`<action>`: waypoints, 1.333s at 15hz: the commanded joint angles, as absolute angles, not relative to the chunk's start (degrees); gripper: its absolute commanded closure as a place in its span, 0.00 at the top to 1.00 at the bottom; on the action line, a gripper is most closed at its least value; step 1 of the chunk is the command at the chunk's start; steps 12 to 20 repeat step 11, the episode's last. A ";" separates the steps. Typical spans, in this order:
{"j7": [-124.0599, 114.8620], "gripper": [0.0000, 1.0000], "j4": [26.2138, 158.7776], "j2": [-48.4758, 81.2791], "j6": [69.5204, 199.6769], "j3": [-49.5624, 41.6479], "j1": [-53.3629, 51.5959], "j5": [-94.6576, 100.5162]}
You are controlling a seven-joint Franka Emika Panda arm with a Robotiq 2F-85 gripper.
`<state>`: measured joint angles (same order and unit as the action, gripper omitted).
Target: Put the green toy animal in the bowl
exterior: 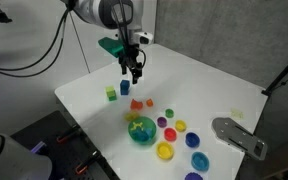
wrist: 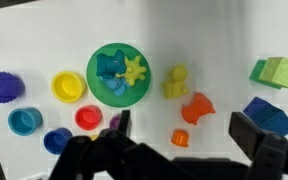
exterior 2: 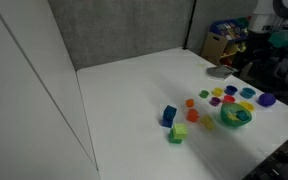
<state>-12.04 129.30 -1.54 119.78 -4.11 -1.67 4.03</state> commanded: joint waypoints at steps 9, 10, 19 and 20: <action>-10.37 1.00 129.19 -14.58 117.18 -1.64 0.39 3.62; -10.37 1.00 129.20 -14.88 116.78 -1.54 0.41 3.62; -10.38 1.00 129.22 -14.84 116.81 -1.48 0.40 3.62; -10.38 1.00 129.22 -14.84 116.81 -1.48 0.40 3.62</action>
